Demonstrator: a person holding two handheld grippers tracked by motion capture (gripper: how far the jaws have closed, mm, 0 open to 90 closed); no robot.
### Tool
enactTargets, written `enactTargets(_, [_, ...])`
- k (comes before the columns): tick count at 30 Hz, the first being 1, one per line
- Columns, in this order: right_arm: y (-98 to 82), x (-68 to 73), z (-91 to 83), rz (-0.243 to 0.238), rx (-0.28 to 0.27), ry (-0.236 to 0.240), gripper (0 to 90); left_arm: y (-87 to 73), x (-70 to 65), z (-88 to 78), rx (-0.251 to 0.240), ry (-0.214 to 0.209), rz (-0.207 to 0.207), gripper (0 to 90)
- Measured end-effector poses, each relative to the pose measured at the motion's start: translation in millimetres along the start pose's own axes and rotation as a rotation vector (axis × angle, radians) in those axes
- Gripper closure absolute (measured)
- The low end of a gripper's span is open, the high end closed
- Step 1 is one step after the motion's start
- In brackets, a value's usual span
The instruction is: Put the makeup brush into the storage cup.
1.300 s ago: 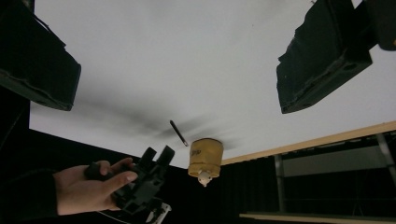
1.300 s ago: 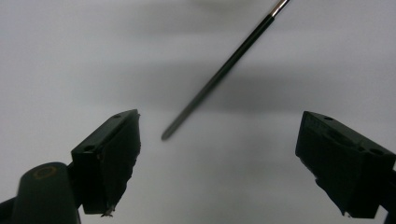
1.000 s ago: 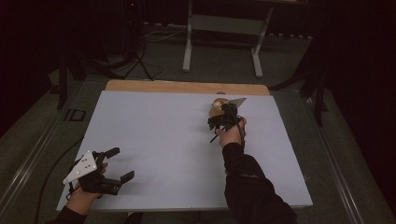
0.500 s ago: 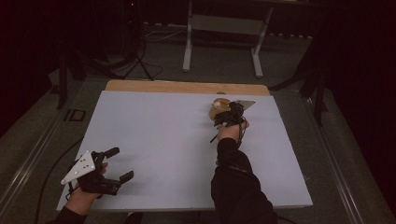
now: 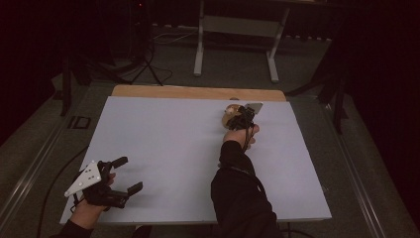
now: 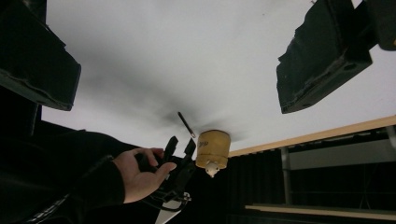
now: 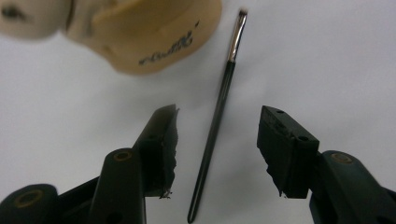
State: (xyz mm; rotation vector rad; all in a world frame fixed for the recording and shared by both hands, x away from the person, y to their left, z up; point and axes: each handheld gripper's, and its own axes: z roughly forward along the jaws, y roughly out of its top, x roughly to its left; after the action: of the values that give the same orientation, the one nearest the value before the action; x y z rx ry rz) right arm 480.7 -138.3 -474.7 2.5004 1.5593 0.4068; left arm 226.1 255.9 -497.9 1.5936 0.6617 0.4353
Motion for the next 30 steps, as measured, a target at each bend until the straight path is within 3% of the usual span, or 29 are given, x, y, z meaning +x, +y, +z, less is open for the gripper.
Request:
enactTargets(5, [0.8,-2.6,3.8,0.064,-0.002,-0.007,52.1,-0.2,0.9,-0.7,-0.008,-0.004,-0.007,0.2])
enactTargets(10, [-0.1,-0.3,10.3,0.045,0.026,-0.032,55.0,0.0,1.3,-0.6,-0.013,-0.003,-0.014,0.2])
enactTargets(20, [-1.3,-5.5,22.7,0.059,0.070,-0.045,65.4,-0.1,1.9,-1.2,-0.017,0.000,-0.023,0.2])
enactTargets(25, [-6.0,-1.8,25.8,0.009,0.047,-0.100,70.5,0.2,1.4,-1.5,-0.017,0.004,-0.024,0.2])
enactTargets(30, [-8.4,-7.1,25.1,0.020,0.029,-0.105,82.3,-0.1,1.4,-1.9,-0.016,0.005,-0.024,0.2])
